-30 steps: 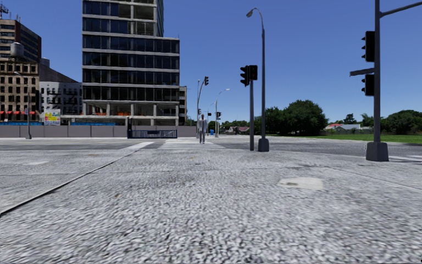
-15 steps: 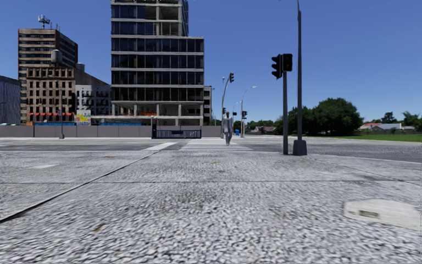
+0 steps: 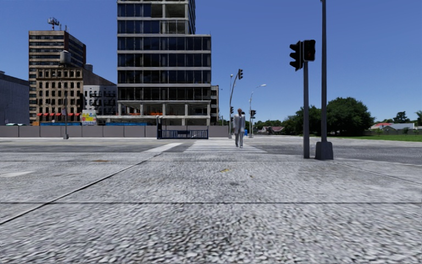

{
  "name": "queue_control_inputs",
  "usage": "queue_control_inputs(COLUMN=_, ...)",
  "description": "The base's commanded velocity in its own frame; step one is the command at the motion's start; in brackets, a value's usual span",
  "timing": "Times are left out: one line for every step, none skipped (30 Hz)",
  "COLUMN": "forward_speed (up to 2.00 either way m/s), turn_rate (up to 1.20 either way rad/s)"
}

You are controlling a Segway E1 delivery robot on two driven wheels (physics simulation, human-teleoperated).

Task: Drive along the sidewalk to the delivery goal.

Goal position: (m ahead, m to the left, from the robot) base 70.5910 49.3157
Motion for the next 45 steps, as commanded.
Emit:
queue_control_inputs(forward_speed=2.00, turn_rate=0.00)
queue_control_inputs(forward_speed=2.00, turn_rate=0.00)
queue_control_inputs(forward_speed=2.00, turn_rate=0.00)
queue_control_inputs(forward_speed=2.00, turn_rate=0.00)
queue_control_inputs(forward_speed=2.00, turn_rate=0.00)
queue_control_inputs(forward_speed=2.00, turn_rate=0.00)
queue_control_inputs(forward_speed=2.00, turn_rate=0.00)
queue_control_inputs(forward_speed=2.00, turn_rate=0.00)
queue_control_inputs(forward_speed=2.00, turn_rate=0.00)
queue_control_inputs(forward_speed=2.00, turn_rate=0.00)
queue_control_inputs(forward_speed=2.00, turn_rate=0.00)
queue_control_inputs(forward_speed=2.00, turn_rate=0.00)
queue_control_inputs(forward_speed=2.00, turn_rate=0.00)
queue_control_inputs(forward_speed=2.00, turn_rate=0.00)
queue_control_inputs(forward_speed=2.00, turn_rate=0.00)
queue_control_inputs(forward_speed=2.00, turn_rate=0.00)
queue_control_inputs(forward_speed=2.00, turn_rate=0.00)
queue_control_inputs(forward_speed=2.00, turn_rate=0.00)
queue_control_inputs(forward_speed=2.00, turn_rate=0.00)
queue_control_inputs(forward_speed=2.00, turn_rate=0.00)
queue_control_inputs(forward_speed=2.00, turn_rate=0.00)
queue_control_inputs(forward_speed=2.00, turn_rate=0.00)
queue_control_inputs(forward_speed=2.00, turn_rate=0.00)
queue_control_inputs(forward_speed=2.00, turn_rate=0.00)
queue_control_inputs(forward_speed=2.00, turn_rate=0.00)
queue_control_inputs(forward_speed=2.00, turn_rate=0.00)
queue_control_inputs(forward_speed=2.00, turn_rate=0.00)
queue_control_inputs(forward_speed=2.00, turn_rate=0.00)
queue_control_inputs(forward_speed=2.00, turn_rate=0.00)
queue_control_inputs(forward_speed=2.00, turn_rate=0.00)
queue_control_inputs(forward_speed=2.00, turn_rate=0.00)
queue_control_inputs(forward_speed=2.00, turn_rate=0.00)
queue_control_inputs(forward_speed=2.00, turn_rate=0.00)
queue_control_inputs(forward_speed=2.00, turn_rate=0.00)
queue_control_inputs(forward_speed=2.00, turn_rate=0.00)
queue_control_inputs(forward_speed=2.00, turn_rate=0.00)
queue_control_inputs(forward_speed=2.00, turn_rate=0.00)
queue_control_inputs(forward_speed=2.00, turn_rate=0.00)
queue_control_inputs(forward_speed=2.00, turn_rate=0.00)
queue_control_inputs(forward_speed=2.00, turn_rate=0.00)
queue_control_inputs(forward_speed=2.00, turn_rate=0.00)
queue_control_inputs(forward_speed=2.00, turn_rate=0.00)
queue_control_inputs(forward_speed=2.00, turn_rate=0.00)
queue_control_inputs(forward_speed=2.00, turn_rate=0.00)
queue_control_inputs(forward_speed=2.00, turn_rate=0.00)
